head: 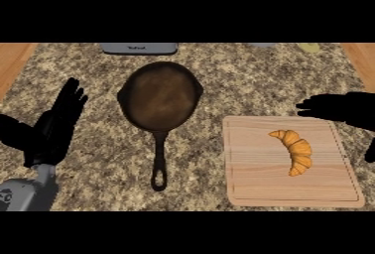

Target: Pick the croissant from the cutting board and place it in the pan

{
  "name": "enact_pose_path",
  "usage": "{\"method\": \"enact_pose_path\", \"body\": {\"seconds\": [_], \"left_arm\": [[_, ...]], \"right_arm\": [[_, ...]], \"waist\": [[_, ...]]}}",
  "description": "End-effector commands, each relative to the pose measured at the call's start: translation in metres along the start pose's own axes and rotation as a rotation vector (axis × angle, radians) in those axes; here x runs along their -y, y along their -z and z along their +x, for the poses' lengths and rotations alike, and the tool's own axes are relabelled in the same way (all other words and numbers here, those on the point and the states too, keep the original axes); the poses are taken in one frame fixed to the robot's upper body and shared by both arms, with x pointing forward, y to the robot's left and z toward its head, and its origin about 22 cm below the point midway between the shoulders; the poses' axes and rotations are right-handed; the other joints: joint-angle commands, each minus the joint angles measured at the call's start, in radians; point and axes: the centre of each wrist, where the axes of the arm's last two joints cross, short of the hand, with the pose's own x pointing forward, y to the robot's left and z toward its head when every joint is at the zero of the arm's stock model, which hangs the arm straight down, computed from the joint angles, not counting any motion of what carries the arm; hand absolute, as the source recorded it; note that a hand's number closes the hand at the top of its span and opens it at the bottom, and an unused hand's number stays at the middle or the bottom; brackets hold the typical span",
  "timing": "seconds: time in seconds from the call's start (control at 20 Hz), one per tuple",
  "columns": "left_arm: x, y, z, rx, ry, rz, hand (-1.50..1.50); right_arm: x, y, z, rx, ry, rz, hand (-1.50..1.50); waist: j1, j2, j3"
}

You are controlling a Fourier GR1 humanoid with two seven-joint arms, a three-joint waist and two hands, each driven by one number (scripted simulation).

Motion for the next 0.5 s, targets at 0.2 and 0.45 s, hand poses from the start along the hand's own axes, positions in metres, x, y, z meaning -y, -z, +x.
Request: {"method": "enact_pose_path", "body": {"seconds": [0.2, 0.45], "left_arm": [[-0.004, -0.001, -0.003, -0.007, 0.002, 0.009, 0.0], [0.015, -0.007, 0.002, 0.0, 0.006, 0.02, 0.0]], "right_arm": [[0.007, -0.01, 0.031, -0.006, -0.19, 0.058, -1.5], [-0.011, 0.006, 0.049, -0.058, -0.221, 0.015, -1.5]], "waist": [[-0.022, -0.005, 0.0], [-0.019, -0.004, 0.0]]}}
